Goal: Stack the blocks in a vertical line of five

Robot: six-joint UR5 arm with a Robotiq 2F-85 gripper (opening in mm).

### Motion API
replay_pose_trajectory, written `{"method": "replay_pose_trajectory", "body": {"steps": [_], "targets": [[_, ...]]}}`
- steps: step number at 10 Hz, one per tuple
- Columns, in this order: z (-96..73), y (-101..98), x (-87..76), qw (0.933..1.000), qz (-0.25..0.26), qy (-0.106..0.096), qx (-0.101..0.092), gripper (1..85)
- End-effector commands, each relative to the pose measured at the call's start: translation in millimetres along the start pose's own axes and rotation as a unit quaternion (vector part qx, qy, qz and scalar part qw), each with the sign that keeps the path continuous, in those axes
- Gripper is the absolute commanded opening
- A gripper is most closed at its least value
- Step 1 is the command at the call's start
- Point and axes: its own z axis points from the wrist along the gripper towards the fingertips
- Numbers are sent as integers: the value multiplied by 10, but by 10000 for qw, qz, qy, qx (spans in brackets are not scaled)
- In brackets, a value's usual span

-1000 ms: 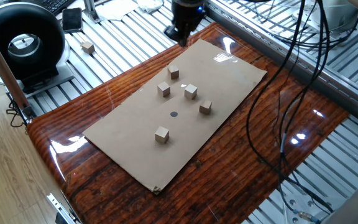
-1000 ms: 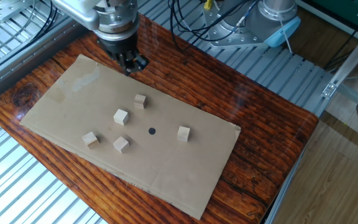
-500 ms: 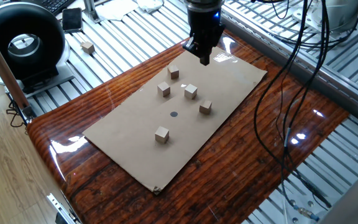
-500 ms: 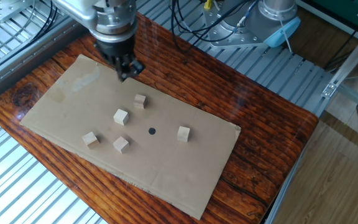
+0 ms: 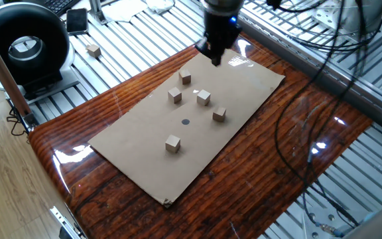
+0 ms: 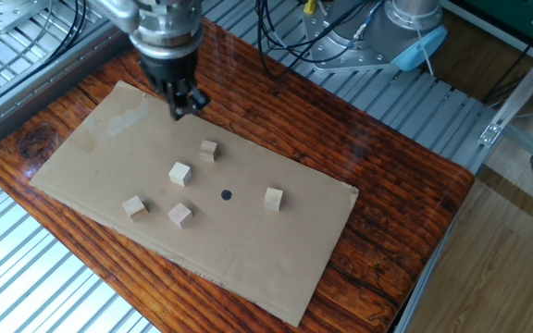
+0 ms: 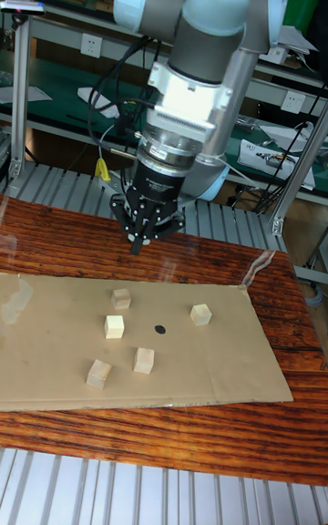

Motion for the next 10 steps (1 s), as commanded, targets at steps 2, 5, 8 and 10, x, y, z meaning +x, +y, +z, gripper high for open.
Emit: {"method": "replay_pose_trajectory", "body": {"steps": [2,5,8,10], "targets": [[312,397,154,9935,-885,97,-713,270],[491,251,-144,9883,-1453,-377,-269,280],[802,116,116,9748,-2215,-142,-206,300],[904,143,209,9691,-2442,-173,-298,420]]}}
